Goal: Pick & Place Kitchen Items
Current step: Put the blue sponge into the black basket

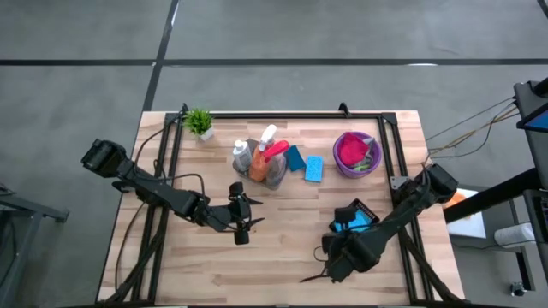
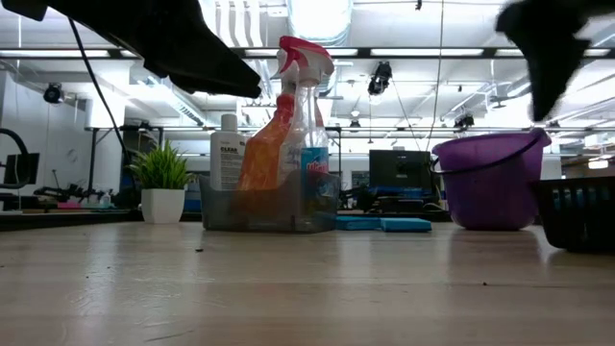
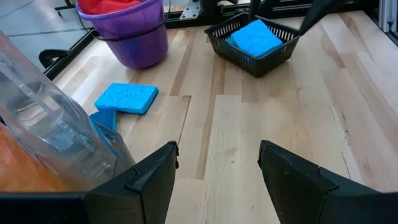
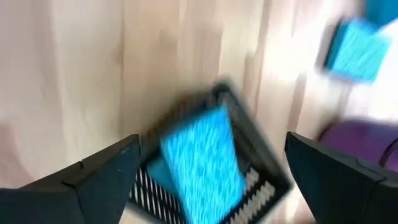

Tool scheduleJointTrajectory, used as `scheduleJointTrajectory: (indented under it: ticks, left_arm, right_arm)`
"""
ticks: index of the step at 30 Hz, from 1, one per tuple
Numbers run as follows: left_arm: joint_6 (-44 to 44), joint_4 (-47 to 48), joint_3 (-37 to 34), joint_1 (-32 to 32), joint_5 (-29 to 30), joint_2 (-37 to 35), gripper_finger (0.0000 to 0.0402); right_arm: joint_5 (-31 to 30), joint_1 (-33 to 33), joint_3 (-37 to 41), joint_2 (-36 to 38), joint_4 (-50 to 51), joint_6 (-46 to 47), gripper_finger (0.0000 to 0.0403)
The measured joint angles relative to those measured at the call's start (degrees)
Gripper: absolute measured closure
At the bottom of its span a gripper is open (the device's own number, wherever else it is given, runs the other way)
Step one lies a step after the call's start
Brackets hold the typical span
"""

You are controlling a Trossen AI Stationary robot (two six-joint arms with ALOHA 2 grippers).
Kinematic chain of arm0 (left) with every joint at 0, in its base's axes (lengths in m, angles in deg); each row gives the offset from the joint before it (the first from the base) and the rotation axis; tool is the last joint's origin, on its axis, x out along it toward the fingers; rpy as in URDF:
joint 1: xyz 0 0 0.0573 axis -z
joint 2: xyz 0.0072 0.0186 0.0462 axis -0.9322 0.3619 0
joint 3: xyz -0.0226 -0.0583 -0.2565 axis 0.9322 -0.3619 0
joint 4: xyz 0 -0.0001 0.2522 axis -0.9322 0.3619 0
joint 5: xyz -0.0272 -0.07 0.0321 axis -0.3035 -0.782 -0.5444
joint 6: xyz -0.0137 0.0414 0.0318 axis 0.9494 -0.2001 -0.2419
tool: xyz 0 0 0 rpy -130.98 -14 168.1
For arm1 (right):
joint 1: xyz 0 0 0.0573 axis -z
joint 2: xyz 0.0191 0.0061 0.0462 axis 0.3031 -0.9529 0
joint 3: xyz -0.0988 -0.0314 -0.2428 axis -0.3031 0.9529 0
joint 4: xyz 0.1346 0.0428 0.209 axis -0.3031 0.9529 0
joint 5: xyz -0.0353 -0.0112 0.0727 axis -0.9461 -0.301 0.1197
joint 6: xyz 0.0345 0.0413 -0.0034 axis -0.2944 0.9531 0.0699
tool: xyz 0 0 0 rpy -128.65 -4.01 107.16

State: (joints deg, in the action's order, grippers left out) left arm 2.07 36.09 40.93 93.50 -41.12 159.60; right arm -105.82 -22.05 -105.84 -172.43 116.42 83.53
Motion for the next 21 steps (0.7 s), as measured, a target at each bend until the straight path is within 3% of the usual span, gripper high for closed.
scheduleJointTrajectory:
  ticks: [6,10,13,17,21]
  left_arm:
    - [-0.27,-4.57,-0.87,0.00,-1.72,0.02,0.0171]
    - [-3.01,-27.13,-9.02,0.00,-8.45,0.04,0.0171]
    - [-4.06,-41.91,-16.68,0.00,-9.88,-0.89,0.0171]
    - [-2.69,-45.35,-23.97,-0.04,-8.90,-6.87,0.0171]
    - [-1.59,-42.70,-29.33,0.00,-8.09,-15.10,0.0171]
  right_arm:
    - [-9.97,0.30,0.54,3.01,-13.94,-3.58,0.0049]
    - [-13.97,2.54,4.45,3.56,-28.40,-12.09,0.0073]
    - [-14.97,4.78,7.35,4.29,-38.55,-18.39,0.0084]
    - [-15.04,8.36,10.26,5.49,-47.02,-25.19,0.0089]
    - [-14.77,13.37,10.47,5.89,-45.33,-29.46,0.0089]
